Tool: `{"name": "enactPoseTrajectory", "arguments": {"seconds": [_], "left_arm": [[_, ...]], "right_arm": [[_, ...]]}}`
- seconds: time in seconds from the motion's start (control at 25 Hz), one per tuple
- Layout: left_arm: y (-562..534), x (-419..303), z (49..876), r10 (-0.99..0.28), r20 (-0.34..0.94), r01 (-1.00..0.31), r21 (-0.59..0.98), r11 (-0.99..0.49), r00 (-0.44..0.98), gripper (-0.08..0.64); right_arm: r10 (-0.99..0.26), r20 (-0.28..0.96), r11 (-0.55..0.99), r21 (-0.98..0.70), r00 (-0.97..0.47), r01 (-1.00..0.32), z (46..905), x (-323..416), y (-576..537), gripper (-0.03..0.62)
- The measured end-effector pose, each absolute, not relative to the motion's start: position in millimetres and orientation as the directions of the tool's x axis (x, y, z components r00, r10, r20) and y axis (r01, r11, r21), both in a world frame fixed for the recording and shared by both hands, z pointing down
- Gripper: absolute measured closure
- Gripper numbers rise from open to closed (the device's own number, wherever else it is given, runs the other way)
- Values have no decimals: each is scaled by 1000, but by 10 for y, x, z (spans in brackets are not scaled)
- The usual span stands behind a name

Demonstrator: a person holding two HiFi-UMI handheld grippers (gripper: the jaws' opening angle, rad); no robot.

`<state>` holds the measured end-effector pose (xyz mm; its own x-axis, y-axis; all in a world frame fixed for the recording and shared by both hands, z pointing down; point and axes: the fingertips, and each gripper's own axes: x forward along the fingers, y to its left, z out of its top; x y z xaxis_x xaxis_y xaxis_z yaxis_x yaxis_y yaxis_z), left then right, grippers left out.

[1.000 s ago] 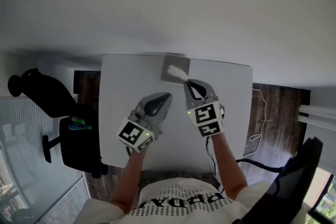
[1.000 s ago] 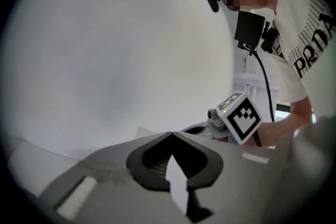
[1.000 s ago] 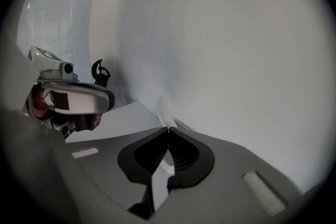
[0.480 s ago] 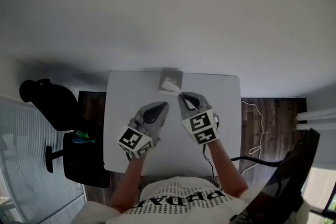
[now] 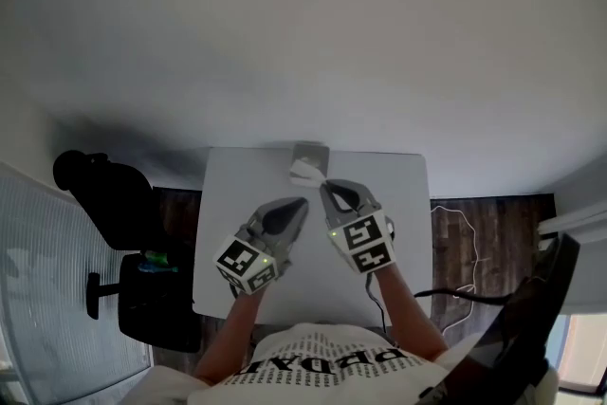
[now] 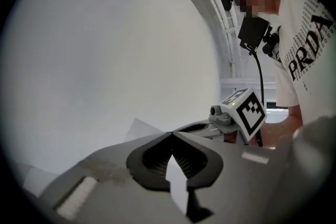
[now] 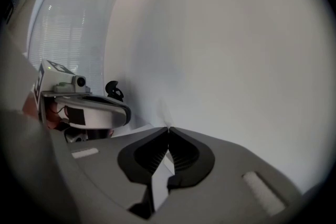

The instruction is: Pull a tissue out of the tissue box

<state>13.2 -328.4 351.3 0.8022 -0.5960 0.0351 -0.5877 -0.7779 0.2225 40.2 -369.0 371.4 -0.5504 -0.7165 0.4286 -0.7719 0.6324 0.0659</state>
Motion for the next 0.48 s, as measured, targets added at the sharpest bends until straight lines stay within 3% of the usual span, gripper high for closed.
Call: {"name": "enactPoseTrajectory", "arguments": {"seconds": [0.48], "left_arm": [[-3107, 154, 3331, -613, 17, -603, 210, -770, 790, 566]], "right_arm": [[-764, 358, 600, 86, -537, -795, 3482, 570, -3479, 583]]}}
